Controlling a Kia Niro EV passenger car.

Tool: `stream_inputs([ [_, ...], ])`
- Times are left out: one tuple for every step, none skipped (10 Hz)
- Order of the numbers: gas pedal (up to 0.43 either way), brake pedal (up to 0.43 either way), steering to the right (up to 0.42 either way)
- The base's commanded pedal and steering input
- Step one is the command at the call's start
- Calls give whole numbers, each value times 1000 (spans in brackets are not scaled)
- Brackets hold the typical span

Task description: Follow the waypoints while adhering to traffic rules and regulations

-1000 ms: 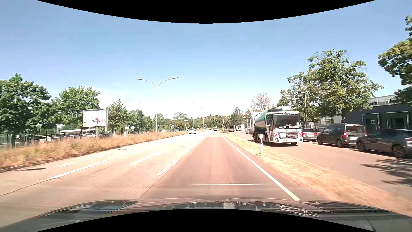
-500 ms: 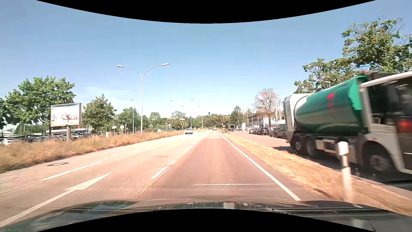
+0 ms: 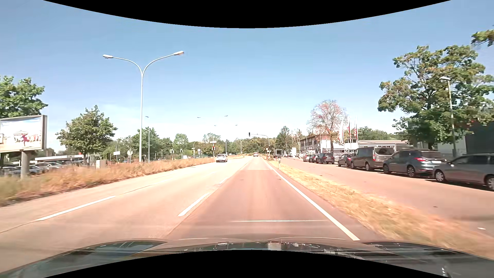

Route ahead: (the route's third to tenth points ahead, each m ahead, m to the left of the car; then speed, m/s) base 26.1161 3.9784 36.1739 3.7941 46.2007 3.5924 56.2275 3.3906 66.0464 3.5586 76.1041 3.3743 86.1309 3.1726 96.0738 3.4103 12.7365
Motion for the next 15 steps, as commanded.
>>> stream_inputs([
  [98, 0, 3],
  [98, 0, 3],
  [98, 0, 3],
  [98, 0, 3],
  [98, 0, 3],
  [98, 0, 3],
  [98, 0, 3],
  [98, 0, 3],
  [98, 0, 3],
  [98, 0, 3],
  [98, 0, 3],
  [98, 0, 3],
  [98, 0, 3],
  [98, 0, 3],
  [98, 0, 3],
])
